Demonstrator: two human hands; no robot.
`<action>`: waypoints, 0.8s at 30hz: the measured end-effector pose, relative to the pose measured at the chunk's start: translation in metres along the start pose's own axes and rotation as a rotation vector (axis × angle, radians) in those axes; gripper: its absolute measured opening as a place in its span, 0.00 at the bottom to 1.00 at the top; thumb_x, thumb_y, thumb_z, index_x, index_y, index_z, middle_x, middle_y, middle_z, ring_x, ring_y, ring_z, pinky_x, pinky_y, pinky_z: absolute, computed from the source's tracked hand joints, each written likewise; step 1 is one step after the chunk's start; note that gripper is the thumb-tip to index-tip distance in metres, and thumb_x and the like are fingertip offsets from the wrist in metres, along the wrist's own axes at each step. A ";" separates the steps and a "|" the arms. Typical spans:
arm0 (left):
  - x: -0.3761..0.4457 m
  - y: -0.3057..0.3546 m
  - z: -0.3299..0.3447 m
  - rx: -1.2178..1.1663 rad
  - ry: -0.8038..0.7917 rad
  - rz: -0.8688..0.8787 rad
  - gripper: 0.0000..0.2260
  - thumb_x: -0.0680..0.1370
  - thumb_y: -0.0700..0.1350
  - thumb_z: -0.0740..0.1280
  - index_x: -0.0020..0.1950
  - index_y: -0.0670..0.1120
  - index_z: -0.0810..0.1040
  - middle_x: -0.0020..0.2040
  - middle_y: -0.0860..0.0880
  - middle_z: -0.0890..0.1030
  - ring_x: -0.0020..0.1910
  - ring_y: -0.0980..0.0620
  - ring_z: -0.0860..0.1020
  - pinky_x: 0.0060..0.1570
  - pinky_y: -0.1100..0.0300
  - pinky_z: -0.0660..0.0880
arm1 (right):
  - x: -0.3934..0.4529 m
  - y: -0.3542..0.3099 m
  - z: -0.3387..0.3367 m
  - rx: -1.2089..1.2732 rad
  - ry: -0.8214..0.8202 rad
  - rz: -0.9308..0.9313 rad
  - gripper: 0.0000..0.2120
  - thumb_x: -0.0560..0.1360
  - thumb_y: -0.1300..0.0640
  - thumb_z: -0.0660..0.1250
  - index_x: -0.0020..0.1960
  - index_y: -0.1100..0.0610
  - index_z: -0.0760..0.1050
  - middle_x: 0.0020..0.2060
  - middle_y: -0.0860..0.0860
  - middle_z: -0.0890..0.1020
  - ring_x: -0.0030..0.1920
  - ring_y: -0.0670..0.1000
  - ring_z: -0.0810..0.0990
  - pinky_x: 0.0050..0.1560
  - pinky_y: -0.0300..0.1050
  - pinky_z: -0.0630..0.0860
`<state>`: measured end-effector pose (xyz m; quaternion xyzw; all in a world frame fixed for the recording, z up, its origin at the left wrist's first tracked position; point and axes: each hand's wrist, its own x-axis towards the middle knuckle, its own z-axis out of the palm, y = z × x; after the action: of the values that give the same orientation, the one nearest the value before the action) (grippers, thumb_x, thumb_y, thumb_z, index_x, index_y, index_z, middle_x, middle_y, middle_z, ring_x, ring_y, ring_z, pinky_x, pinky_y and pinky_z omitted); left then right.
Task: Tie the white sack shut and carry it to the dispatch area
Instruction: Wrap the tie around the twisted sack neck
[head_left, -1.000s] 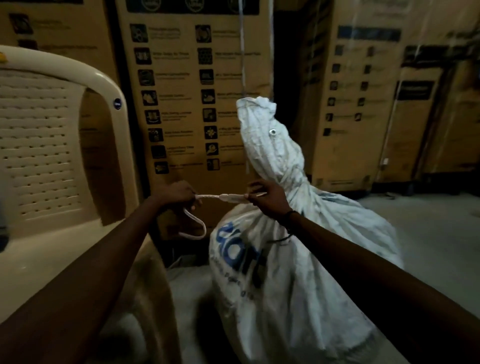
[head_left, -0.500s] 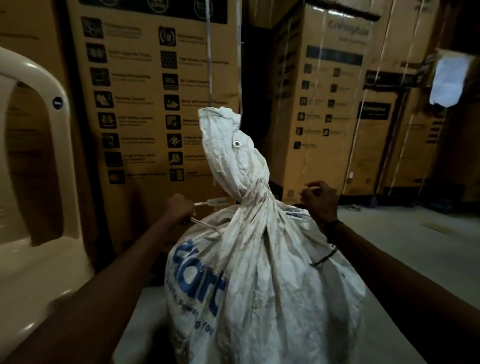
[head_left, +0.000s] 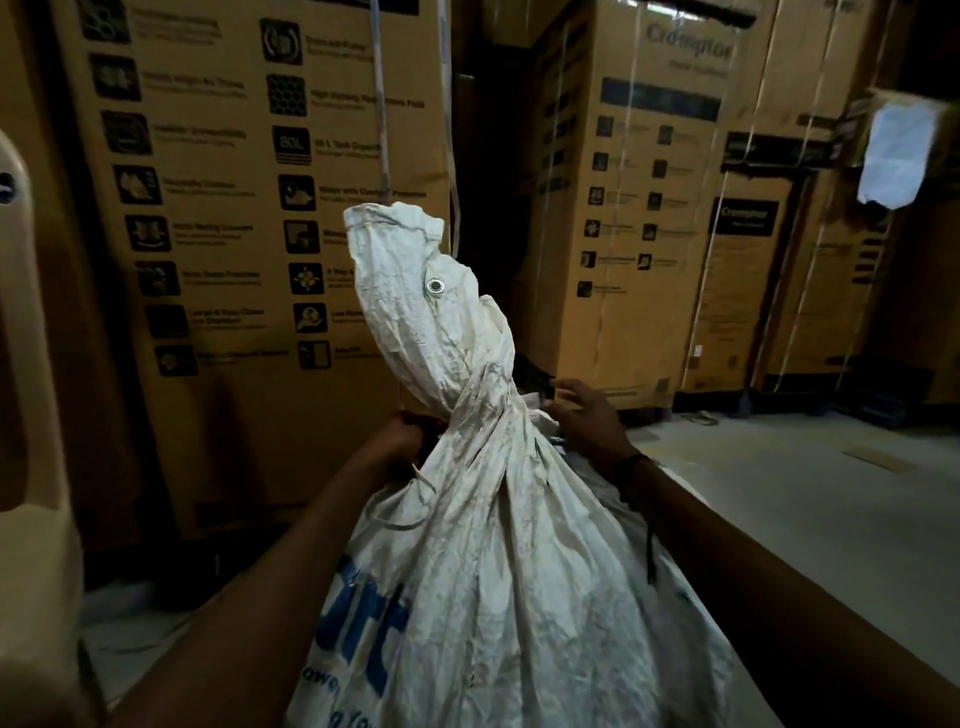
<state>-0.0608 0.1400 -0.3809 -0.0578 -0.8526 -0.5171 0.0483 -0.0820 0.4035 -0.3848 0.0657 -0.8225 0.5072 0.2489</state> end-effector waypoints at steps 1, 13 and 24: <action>0.004 -0.002 -0.001 -0.021 -0.024 0.008 0.17 0.84 0.31 0.60 0.38 0.41 0.80 0.23 0.46 0.73 0.14 0.59 0.66 0.17 0.68 0.59 | 0.004 0.004 0.004 -0.029 -0.015 -0.027 0.15 0.79 0.59 0.72 0.65 0.60 0.80 0.58 0.59 0.84 0.61 0.59 0.83 0.62 0.57 0.80; 0.002 -0.006 -0.025 -0.107 -0.284 0.025 0.18 0.83 0.31 0.59 0.44 0.46 0.84 0.31 0.51 0.79 0.27 0.56 0.70 0.27 0.63 0.66 | 0.012 0.004 0.011 -0.117 0.090 -0.164 0.04 0.76 0.66 0.72 0.45 0.61 0.87 0.39 0.52 0.86 0.37 0.38 0.80 0.39 0.28 0.71; -0.014 -0.018 -0.052 -0.064 -0.385 0.249 0.09 0.80 0.41 0.72 0.59 0.39 0.79 0.44 0.42 0.81 0.39 0.52 0.82 0.41 0.59 0.80 | -0.020 -0.008 -0.017 -0.425 0.044 -0.316 0.07 0.74 0.67 0.71 0.50 0.58 0.84 0.43 0.62 0.86 0.47 0.58 0.84 0.39 0.44 0.74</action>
<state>-0.0484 0.0849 -0.3743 -0.2615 -0.8155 -0.5136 -0.0537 -0.0561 0.4113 -0.3824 0.1288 -0.8844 0.2794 0.3509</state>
